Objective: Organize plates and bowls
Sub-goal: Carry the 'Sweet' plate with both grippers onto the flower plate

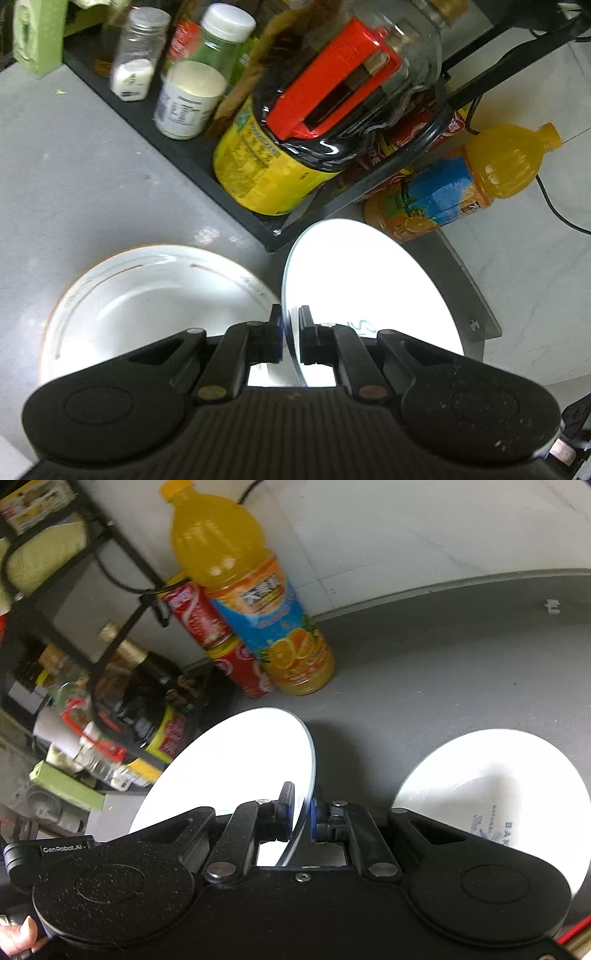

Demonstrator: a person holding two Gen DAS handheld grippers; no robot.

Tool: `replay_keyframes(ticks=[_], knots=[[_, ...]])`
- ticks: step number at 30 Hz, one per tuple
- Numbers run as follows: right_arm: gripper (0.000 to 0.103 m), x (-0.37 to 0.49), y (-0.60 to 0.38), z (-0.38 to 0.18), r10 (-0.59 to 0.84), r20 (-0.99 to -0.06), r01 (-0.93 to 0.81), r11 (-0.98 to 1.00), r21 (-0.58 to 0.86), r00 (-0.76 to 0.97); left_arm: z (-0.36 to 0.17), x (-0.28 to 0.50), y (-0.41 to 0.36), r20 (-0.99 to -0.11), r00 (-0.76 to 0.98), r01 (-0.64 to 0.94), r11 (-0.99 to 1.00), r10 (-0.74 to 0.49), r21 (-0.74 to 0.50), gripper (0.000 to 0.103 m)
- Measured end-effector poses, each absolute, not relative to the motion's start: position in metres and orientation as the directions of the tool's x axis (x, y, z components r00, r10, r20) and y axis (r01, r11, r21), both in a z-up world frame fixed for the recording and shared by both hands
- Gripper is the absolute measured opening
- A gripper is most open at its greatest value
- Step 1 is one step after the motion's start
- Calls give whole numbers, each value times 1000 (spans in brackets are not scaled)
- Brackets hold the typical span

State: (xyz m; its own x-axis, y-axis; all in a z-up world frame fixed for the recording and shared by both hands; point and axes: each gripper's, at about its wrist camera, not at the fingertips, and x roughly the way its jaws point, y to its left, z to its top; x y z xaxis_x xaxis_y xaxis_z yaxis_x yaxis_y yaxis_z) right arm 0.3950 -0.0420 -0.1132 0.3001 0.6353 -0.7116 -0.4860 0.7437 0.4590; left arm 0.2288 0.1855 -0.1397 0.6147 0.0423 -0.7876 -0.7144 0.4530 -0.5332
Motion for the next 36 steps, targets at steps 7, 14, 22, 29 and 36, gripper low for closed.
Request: replay_keyframes(ticks=[7, 14, 22, 29, 36], knots=[[8, 375, -40, -107, 650, -705, -505, 726, 466, 283, -131, 203, 180, -790, 610, -724, 449, 62, -524, 6], [8, 353, -36, -107, 664, -705, -537, 701, 469, 250, -124, 170, 174, -794, 601, -743, 428, 89, -515, 6], [9, 326, -29, -112, 670, -717, -582, 666, 466, 193, -122, 131, 168, -809, 574, -780, 384, 128, -494, 6], [9, 307, -21, -117, 679, -719, -603, 640, 477, 152, -125, 100, 165, -816, 558, -805, 337, 151, -488, 6], [9, 287, -15, -124, 671, -730, -622, 628, 467, 129, -135, 72, 163, -834, 530, -831, 291, 153, -475, 6]])
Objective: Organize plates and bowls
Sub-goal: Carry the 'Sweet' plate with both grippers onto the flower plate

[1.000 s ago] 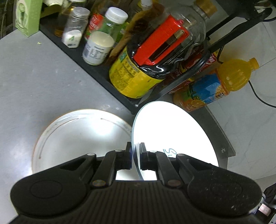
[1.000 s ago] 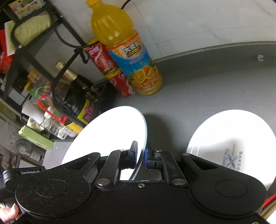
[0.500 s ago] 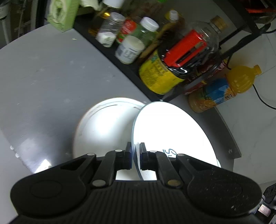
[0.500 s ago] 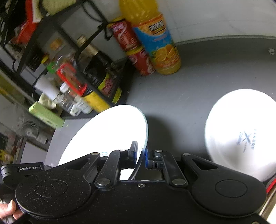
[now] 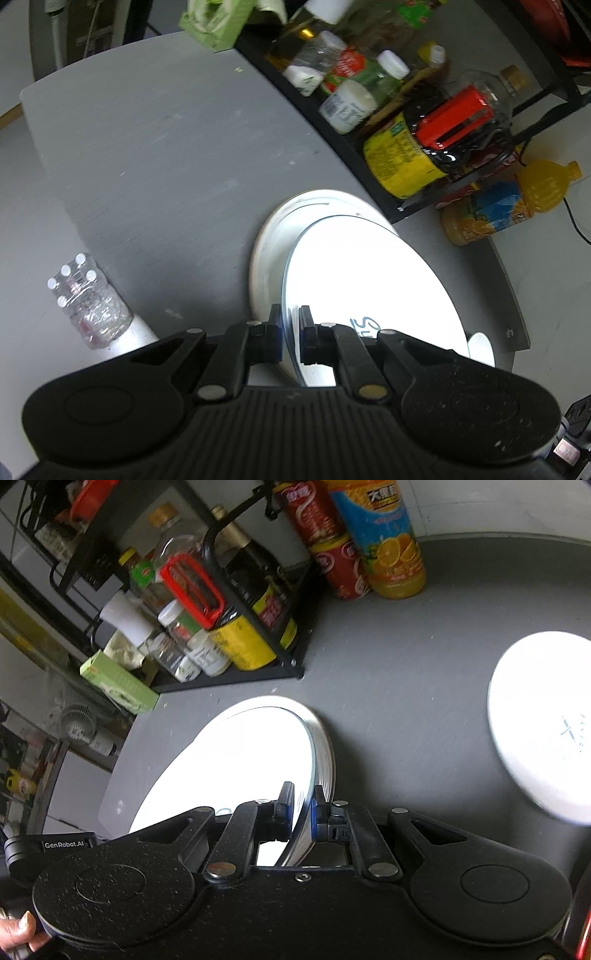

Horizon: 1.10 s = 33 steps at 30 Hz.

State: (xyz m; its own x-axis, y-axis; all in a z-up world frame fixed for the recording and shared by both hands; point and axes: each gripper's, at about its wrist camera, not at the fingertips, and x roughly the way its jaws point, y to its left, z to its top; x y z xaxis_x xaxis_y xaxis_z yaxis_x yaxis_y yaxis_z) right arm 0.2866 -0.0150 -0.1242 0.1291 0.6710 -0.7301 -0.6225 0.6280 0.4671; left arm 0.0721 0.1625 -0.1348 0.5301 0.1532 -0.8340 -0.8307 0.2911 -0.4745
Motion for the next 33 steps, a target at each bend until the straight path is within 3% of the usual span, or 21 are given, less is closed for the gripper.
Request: replay_keyframes(ticks=[33], knots=[[7, 293, 18, -142, 585, -790, -659, 669, 344, 181, -166, 94, 178, -901, 423, -888, 244, 100, -390, 11]])
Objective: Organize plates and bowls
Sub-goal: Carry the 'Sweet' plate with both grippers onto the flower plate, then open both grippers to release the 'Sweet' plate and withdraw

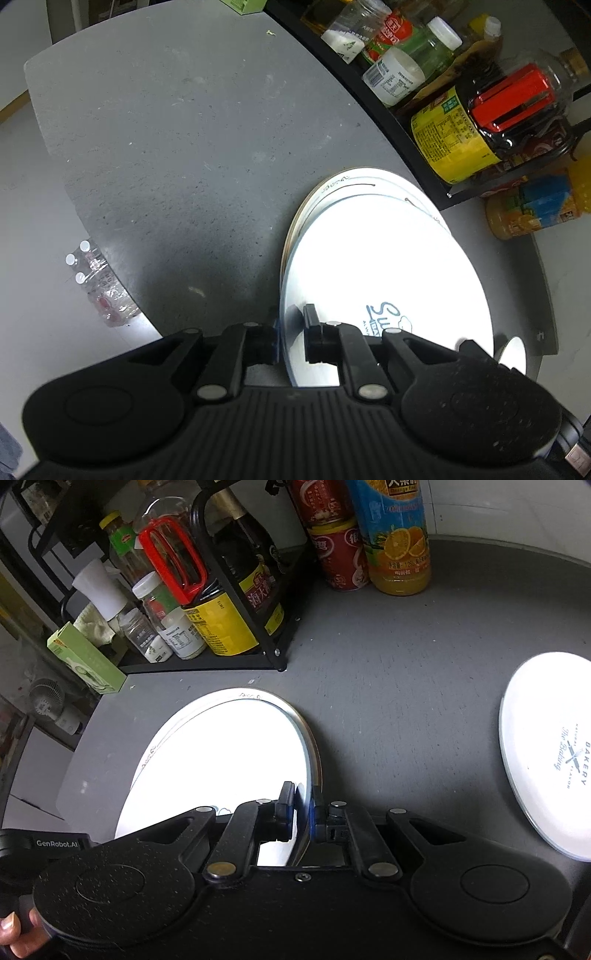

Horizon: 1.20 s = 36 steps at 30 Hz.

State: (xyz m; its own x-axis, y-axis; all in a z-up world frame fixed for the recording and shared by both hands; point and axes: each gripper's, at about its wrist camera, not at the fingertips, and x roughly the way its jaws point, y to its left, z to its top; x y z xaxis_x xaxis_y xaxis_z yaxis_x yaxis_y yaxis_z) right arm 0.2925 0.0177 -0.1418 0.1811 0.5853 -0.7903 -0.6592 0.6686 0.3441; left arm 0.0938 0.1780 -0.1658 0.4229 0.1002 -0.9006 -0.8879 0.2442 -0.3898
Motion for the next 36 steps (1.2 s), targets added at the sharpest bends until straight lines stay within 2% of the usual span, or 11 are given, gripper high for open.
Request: replay_keyframes(ticks=[10, 12, 19, 25, 33, 36], knots=[[11, 304, 28, -147, 580, -792, -669, 668, 326, 192, -171, 109, 182, -921, 384, -893, 280, 70, -351, 15], [14, 307, 32, -150, 553, -808, -672, 679, 294, 205, -172, 110, 183, -924, 377, -896, 280, 68, -345, 24], [14, 310, 41, -158, 545, -818, -691, 663, 286, 185, -175, 106, 190, -925, 371, -903, 264, 82, -339, 28], [16, 312, 50, -160, 538, -823, -708, 653, 269, 183, -178, 101, 198, -926, 366, -911, 236, 91, -338, 43], [32, 318, 44, -148, 544, -822, -679, 668, 305, 167, -168, 109, 198, -953, 295, -925, 270, 64, -268, 45], [54, 318, 36, -140, 558, -812, -672, 669, 319, 171, -160, 112, 191, -950, 307, -909, 313, 60, -274, 48]])
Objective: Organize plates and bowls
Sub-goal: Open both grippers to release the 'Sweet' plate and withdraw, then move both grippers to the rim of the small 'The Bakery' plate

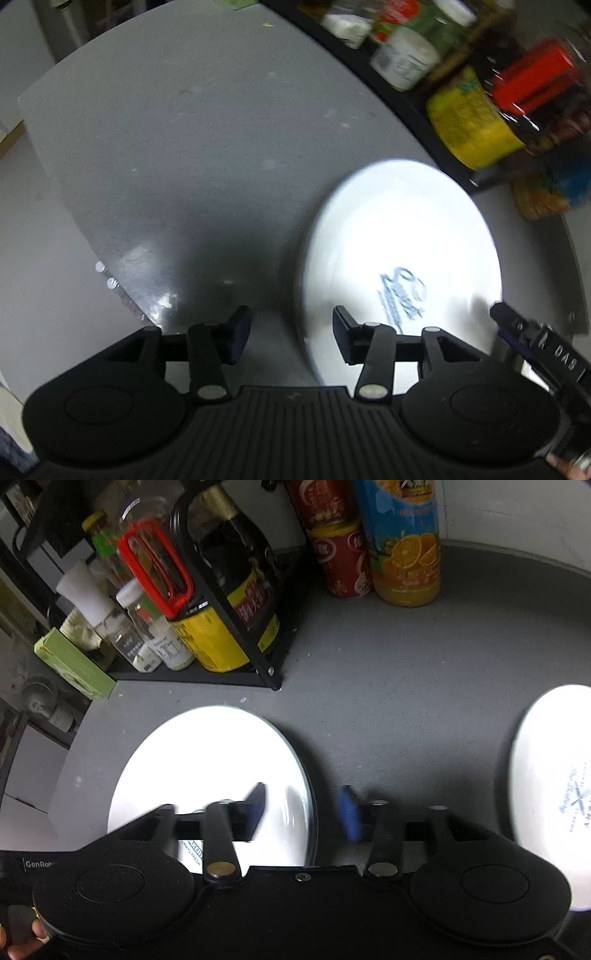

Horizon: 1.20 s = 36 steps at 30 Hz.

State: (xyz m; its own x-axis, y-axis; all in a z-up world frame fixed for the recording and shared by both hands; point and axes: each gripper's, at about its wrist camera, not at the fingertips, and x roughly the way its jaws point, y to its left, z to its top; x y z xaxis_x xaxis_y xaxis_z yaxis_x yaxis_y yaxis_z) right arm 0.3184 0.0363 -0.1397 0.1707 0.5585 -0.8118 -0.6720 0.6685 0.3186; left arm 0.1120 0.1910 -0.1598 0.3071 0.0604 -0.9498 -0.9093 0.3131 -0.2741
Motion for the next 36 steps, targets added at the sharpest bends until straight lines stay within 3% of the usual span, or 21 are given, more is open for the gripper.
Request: replay_keyframes(ticks=[4, 9, 12, 18, 25, 30, 36], knots=[[57, 318, 28, -133, 567, -807, -666, 668, 333, 165, -149, 113, 182, -948, 308, -906, 329, 79, -267, 50], [78, 315, 13, -122, 569, -802, -666, 671, 327, 179, -135, 119, 174, -941, 316, -901, 350, 120, -257, 56], [83, 314, 2, -115, 576, -794, -660, 675, 329, 194, -123, 125, 165, -938, 311, -900, 366, 156, -238, 65], [97, 310, -30, -100, 584, -782, -648, 686, 330, 220, -104, 144, 148, -924, 346, -871, 423, 162, -252, 68], [101, 311, -71, -85, 592, -762, -618, 710, 337, 264, -88, 165, 107, -914, 380, -831, 487, 143, -269, 72], [103, 316, -99, -77, 596, -747, -598, 724, 343, 294, -79, 179, 83, -908, 400, -801, 528, 123, -281, 88], [103, 327, -128, -73, 578, -740, -552, 762, 339, 344, -73, 206, 57, -900, 422, -764, 576, 107, -290, 89]])
